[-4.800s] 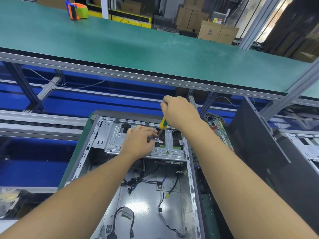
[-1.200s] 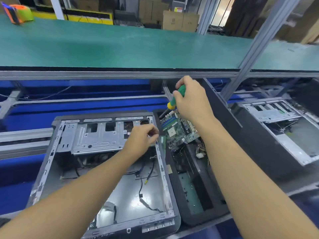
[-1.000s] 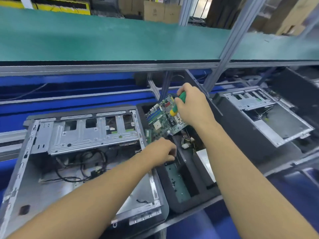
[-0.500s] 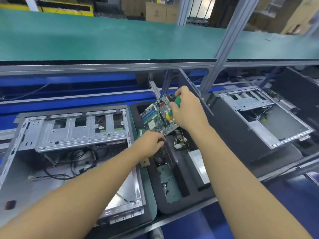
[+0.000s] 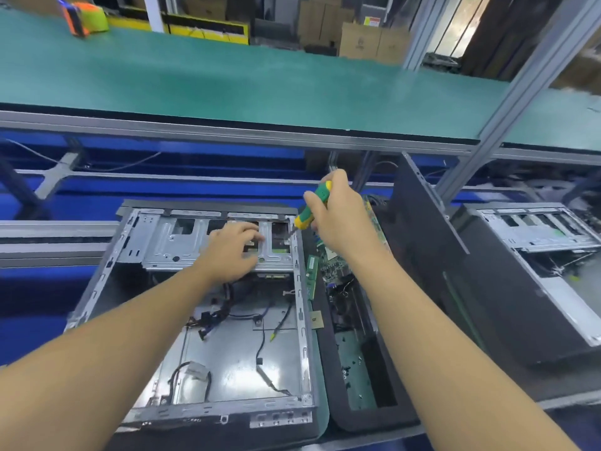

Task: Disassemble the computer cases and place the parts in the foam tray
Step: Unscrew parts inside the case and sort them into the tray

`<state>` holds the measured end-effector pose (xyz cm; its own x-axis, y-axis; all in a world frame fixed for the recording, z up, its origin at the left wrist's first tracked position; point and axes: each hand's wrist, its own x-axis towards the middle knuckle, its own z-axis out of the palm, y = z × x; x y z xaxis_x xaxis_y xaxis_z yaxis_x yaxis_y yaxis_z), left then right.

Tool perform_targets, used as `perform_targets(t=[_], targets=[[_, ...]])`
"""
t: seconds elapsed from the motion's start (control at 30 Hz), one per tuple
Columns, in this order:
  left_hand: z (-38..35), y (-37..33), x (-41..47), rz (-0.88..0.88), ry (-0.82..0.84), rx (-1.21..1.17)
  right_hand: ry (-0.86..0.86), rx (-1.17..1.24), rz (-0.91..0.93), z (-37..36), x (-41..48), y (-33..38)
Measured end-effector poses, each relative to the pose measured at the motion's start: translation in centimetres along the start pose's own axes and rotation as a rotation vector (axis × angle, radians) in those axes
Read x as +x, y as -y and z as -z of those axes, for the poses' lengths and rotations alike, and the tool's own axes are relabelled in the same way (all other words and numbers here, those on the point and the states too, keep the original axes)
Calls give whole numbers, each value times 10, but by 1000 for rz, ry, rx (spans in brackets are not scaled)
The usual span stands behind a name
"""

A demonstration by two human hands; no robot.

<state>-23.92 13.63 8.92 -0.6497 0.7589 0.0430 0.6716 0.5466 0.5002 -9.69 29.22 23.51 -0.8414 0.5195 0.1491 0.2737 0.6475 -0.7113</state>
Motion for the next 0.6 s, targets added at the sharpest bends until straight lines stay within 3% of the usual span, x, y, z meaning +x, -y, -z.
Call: perform_targets(t=[0.17,0.3,0.6], targets=[[-20,-25,12,-117,10,-70,41,-59,-18,-9,4,-12],[-28,-33,20,-89,-56,-211,39,-80,-31,-11,8,-22],[-34,-25,24,-94,-67,-154,62,-224,53,-18,17,-13]])
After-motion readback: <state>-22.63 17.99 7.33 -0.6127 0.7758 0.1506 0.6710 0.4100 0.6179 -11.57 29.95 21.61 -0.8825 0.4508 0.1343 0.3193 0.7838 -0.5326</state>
